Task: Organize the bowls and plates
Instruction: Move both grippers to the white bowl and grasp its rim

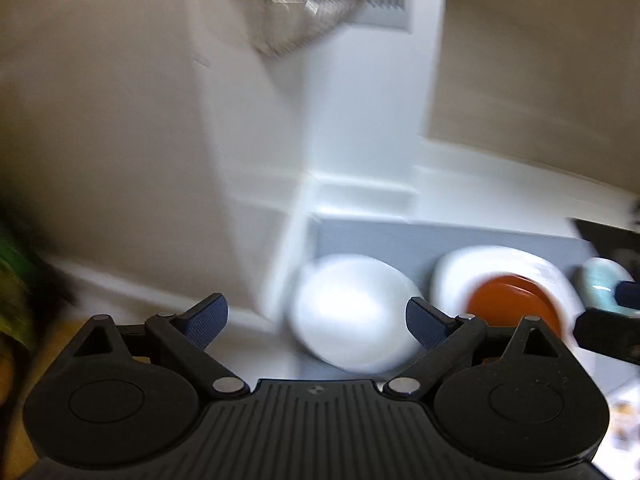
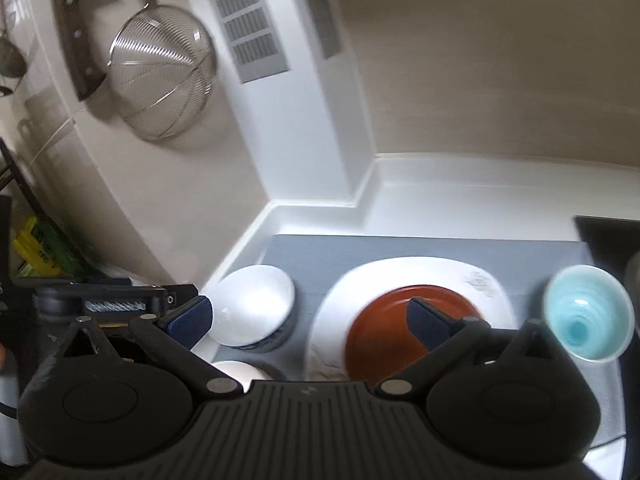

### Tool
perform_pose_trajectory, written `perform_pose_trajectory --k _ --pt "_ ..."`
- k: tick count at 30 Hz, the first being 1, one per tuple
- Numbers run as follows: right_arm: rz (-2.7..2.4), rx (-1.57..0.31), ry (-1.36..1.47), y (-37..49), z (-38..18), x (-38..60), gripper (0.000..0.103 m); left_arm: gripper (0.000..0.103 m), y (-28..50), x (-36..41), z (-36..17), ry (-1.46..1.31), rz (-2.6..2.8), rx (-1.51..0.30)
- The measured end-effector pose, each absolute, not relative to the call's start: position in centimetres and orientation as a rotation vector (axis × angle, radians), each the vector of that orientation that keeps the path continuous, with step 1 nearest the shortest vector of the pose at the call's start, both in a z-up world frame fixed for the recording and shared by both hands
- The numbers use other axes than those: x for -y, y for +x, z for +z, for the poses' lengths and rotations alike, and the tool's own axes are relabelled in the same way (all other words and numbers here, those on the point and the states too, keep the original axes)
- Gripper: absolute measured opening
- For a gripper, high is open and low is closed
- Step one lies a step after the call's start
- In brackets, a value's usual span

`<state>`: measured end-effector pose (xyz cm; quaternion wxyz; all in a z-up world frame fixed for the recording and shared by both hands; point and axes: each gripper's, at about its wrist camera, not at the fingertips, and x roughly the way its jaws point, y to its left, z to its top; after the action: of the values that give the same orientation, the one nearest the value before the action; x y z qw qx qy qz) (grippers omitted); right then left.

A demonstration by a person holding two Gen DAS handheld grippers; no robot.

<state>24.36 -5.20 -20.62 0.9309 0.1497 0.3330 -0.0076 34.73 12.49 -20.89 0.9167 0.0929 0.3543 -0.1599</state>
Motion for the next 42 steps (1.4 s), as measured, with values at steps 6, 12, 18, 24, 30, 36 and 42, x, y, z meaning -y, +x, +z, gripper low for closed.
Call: perform_pose_trajectory --k 6,12,18,24,30,36,42 --pt "0.005 -0.76 0.27 28.0 -22.3 3.1 0.103 0.098 38.4 -14.2 -22.6 0.03 -0.394 -0.959" --pt "-0.011 -0.872 0.302 30.9 -24.5 2.6 0.103 0.098 40.7 -14.9 -25.2 -0.019 -0.417 -1.076" --pt "0.004 -0.901 0.317 32.9 -26.2 1.9 0.103 0.098 42.6 -14.9 -27.3 -0.013 -0.392 -1.119" --pt "-0.003 -0.928 0.333 34.1 -27.5 1.7 0.101 0.086 43.4 -14.7 -28.1 -0.014 -0.411 -1.122" --pt "0.031 -0.913 0.367 35.2 -27.9 1.2 0.078 0.069 43.8 -14.2 -29.2 0.006 -0.441 -1.141" --pt "0.06 -0.959 0.373 37.1 -29.3 0.4 0.057 0.028 44.2 -14.6 -31.1 -0.053 -0.446 -1.204" --pt "0.039 -1.016 0.33 37.3 -30.0 -0.2 0.017 0.024 43.4 -14.3 -30.4 -0.01 -0.45 -1.22"
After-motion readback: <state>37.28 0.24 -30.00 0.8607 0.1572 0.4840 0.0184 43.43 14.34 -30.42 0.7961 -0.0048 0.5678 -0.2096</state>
